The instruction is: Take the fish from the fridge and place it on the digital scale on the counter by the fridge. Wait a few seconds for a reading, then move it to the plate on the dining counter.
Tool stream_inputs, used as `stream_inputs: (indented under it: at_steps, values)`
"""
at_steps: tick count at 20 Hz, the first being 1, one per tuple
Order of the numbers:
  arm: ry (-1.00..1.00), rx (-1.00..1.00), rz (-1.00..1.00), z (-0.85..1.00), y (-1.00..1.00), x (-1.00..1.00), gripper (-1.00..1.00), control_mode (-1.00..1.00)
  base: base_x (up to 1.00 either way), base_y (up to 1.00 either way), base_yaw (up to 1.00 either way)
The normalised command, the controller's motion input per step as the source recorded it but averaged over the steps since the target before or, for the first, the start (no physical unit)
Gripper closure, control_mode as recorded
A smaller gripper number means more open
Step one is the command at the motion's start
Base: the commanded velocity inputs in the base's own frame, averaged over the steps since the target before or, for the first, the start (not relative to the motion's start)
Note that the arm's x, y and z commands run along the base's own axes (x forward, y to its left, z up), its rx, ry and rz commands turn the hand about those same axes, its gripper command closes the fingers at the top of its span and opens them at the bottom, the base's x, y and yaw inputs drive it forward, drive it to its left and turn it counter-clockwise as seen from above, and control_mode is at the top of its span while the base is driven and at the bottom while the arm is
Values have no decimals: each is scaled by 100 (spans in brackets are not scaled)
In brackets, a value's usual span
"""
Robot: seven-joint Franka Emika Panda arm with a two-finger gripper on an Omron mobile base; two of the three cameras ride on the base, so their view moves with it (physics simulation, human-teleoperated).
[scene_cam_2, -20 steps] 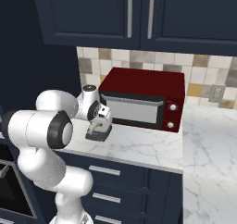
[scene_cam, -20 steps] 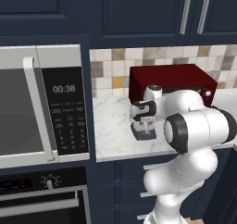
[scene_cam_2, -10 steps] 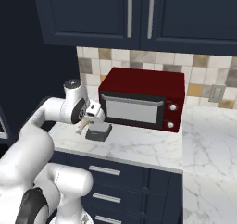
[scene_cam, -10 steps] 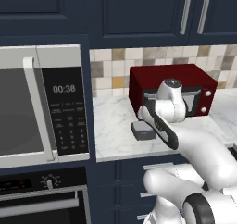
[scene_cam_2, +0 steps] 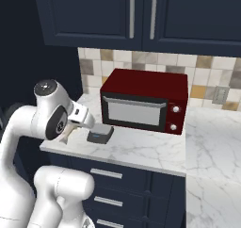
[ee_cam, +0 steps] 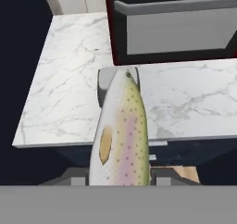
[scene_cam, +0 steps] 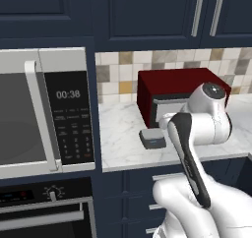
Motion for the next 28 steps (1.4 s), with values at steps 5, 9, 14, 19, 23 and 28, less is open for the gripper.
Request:
stream_inputs:
  at_steps: [5, 9, 14, 19, 23, 28]
  values:
    - [4, 0, 0, 80, 0, -78, 100, -100, 0, 0, 0]
    - [4, 0, 0, 12, 0, -15, 100, -100, 0, 0, 0]
    - [0, 0, 0, -1, 0, 4, 100, -100, 0, 0, 0]
    - [0, 0, 0, 0, 0, 0, 100, -100, 0, 0, 0]
    - [0, 0, 0, 0, 0, -11, 100, 100, -20, 0, 0]
    - [0, 0, 0, 0, 0, 0, 100, 100, -100, 11, 0]
